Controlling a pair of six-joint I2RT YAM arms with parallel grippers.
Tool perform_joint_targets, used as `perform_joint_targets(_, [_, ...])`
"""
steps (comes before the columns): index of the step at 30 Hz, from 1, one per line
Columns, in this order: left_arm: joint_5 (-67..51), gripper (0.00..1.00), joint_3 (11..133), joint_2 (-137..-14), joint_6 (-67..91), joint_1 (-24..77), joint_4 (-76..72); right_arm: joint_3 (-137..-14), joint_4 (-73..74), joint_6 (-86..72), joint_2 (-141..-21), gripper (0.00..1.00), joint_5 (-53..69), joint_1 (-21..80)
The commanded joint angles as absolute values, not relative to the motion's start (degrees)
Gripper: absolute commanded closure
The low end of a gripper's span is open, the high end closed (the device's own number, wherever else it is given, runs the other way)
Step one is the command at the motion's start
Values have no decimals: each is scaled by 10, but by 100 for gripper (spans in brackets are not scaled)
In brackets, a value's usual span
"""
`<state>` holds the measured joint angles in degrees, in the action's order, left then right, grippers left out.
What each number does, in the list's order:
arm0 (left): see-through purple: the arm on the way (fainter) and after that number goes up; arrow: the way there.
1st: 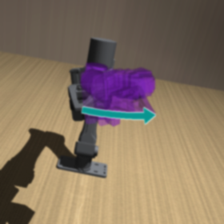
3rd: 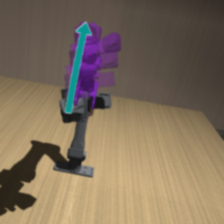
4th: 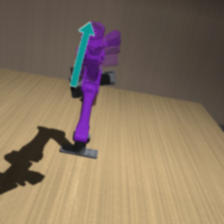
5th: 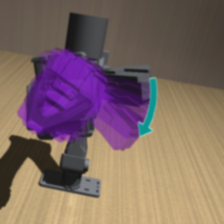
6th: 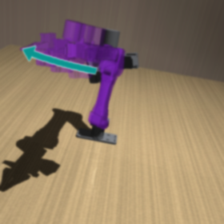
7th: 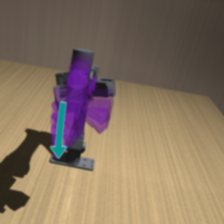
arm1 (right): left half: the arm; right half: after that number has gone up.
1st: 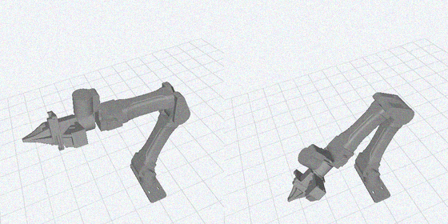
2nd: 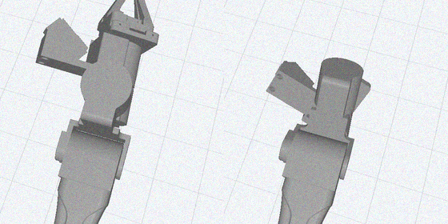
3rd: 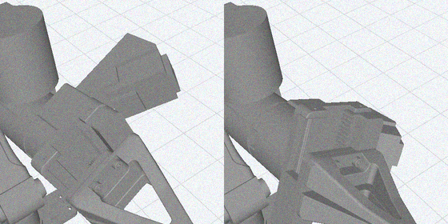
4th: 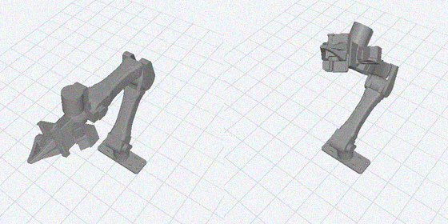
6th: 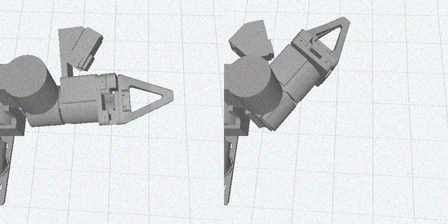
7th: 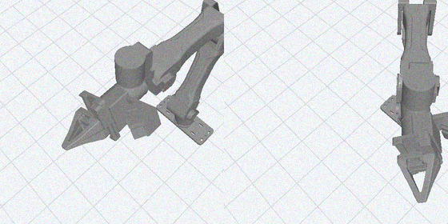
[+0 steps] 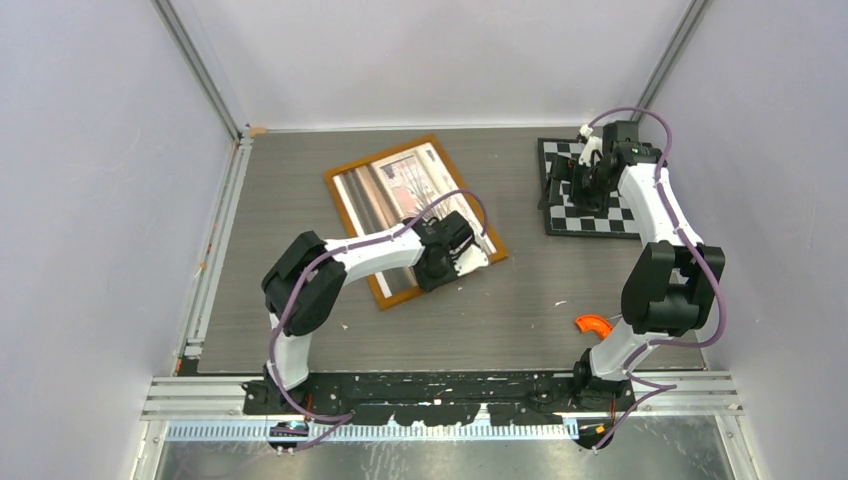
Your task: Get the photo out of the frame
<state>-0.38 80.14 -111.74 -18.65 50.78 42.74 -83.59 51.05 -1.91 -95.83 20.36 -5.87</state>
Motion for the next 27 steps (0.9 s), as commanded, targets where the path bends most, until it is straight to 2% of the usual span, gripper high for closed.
perform_joint_targets(1, [-90, 100, 750, -1093, -307, 515, 512, -842, 511, -22, -947, 0, 234, -59])
perform_joint_targets(11, [-94, 100, 597, -938, -454, 506, 552, -801, 507, -36, -945, 0, 321, -57])
perform_joint_targets(13, [-98, 91, 588, -914, -452, 490, 558, -792, 502, -41, -944, 0, 334, -51])
perform_joint_targets(17, [-163, 63, 633, -872, -409, 420, 591, -780, 495, -45, -944, 0, 339, -34])
perform_joint_targets(19, [-197, 56, 669, -861, -366, 366, 593, -777, 491, -52, -947, 1, 340, -28])
perform_joint_targets(24, [-187, 55, 713, -846, -249, 331, 529, -759, 460, -102, -957, 1, 358, -19])
perform_joint_targets(27, [-130, 53, 698, -839, -218, 330, 469, -751, 448, -123, -963, 0, 365, -11])
